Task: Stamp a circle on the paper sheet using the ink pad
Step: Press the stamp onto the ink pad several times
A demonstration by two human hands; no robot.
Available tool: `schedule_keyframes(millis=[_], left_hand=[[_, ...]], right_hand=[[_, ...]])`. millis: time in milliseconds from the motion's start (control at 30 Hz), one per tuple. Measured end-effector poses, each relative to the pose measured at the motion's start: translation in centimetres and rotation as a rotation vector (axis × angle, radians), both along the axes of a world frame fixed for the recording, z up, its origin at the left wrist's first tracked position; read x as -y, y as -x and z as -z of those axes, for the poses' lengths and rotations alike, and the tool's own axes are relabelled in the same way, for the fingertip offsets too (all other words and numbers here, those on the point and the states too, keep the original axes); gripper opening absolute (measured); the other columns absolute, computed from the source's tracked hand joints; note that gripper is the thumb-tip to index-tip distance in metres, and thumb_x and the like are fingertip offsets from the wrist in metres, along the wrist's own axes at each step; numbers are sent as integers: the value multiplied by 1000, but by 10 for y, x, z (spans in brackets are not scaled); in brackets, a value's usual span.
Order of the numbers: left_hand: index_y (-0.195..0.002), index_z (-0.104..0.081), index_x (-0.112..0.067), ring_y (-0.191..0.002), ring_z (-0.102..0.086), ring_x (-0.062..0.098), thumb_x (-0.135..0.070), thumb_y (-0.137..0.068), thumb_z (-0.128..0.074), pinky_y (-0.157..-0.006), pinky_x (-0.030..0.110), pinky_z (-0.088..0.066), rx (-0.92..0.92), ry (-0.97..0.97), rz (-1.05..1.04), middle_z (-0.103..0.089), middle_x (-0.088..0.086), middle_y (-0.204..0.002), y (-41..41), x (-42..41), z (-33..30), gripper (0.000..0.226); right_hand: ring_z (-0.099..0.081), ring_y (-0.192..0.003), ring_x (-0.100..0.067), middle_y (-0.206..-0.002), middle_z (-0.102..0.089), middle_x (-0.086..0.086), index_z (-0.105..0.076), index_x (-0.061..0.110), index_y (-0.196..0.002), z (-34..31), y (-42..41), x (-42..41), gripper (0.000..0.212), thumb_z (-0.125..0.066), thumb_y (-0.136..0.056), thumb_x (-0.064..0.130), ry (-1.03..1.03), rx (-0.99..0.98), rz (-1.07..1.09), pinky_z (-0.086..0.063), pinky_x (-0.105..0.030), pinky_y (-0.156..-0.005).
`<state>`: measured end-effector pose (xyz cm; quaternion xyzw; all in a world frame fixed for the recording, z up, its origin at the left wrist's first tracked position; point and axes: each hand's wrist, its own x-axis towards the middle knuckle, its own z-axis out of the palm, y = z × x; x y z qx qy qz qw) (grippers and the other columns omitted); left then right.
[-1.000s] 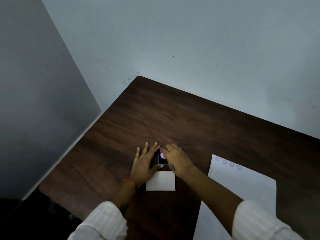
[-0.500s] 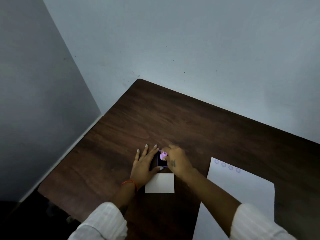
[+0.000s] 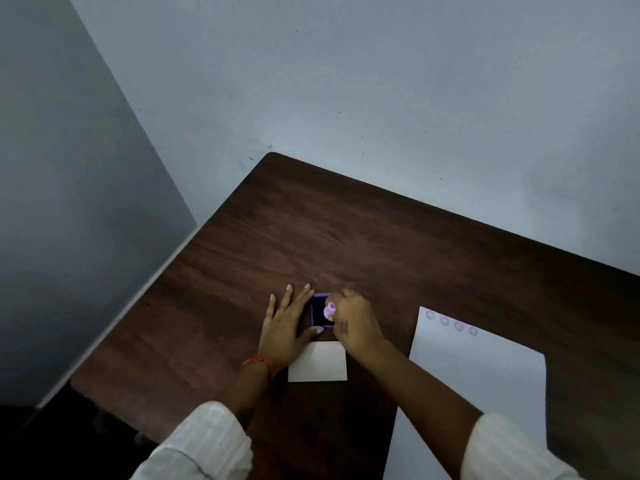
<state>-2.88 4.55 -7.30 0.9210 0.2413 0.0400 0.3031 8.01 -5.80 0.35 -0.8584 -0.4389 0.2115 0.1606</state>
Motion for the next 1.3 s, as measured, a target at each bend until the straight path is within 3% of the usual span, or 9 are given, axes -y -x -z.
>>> schedule_keyframes(millis=[67, 133, 233, 467, 700, 833, 1033, 1167, 1300], left_hand=[[-144, -19, -27, -144, 1, 15, -70, -71, -27, -112, 35, 12, 3, 6, -1, -19, -6, -156, 1, 0, -1, 85], [-144, -20, -26, -145, -1, 18, -79, -68, -25, -113, 37, 11, 11, 11, -1, -20, -6, -156, 1, 0, -1, 92], [-144, -19, -27, -145, 0, 18, -80, -67, -23, -113, 37, 11, -10, 2, 3, -19, -6, -156, 1, 0, -1, 94], [-144, -19, -27, -145, 0, 19, -80, -67, -24, -113, 39, 11, -14, -2, 3, -18, -6, -156, 0, -1, 1, 94], [-145, -16, -28, -146, 2, 19, -69, -68, -24, -114, 40, 10, -52, 22, 8, -16, -6, -157, -1, 0, -4, 87], [-145, -17, -28, -146, 2, 19, -69, -69, -26, -114, 40, 11, -41, 23, 3, -17, -6, -157, 0, -1, -1, 86], [-145, -16, -27, -146, 2, 19, -70, -68, -24, -114, 39, 12, -41, 21, 1, -16, -7, -157, 0, 0, -2, 88], [-145, -16, -27, -146, 2, 19, -69, -68, -24, -114, 39, 12, -45, 18, 5, -16, -6, -157, -1, 1, -4, 88], [-145, -16, -27, -146, 1, 20, -68, -69, -25, -115, 40, 10, -36, 27, 7, -17, -5, -157, 0, 0, -5, 87]], right_hand=[[-46, -58, -25, -63, -54, -21, -56, -5, -60, -2, -12, 0, 22, -50, -81, -2, -86, -125, 104, -45, -42, -67], [-54, -71, -32, -79, -62, -24, -64, -5, -79, 3, -15, 7, 13, -52, -82, 0, -98, -103, 118, -46, -40, -71], [-56, -104, -24, -112, -61, -14, -59, 3, -112, 11, -3, 19, 24, -50, -91, 9, -47, -31, 74, -45, -31, -89], [-53, -116, -27, -124, -58, -17, -54, 4, -117, 16, 1, 13, 28, -50, -90, 8, 3, 55, 32, -47, -35, -99], [-62, -82, -34, -84, -65, -21, -62, 3, -74, -2, -13, 8, 17, -51, -87, 5, -83, -152, 201, -50, -35, -71], [-56, -106, -31, -113, -62, -18, -61, 0, -107, 6, -7, 10, 22, -53, -86, 3, -61, 23, 20, -48, -36, -89], [-49, -115, -29, -124, -53, -18, -47, 3, -122, 14, 2, -1, 41, -60, -83, 6, 91, 173, -27, -46, -36, -95], [-56, -102, -28, -115, -60, -18, -57, 2, -110, 11, 1, -2, 27, -58, -83, 7, 21, 88, 68, -50, -35, -86], [-63, -79, -36, -86, -69, -23, -68, -2, -81, -7, -28, 4, 21, -50, -84, 8, -72, -215, 145, -49, -36, -68]])
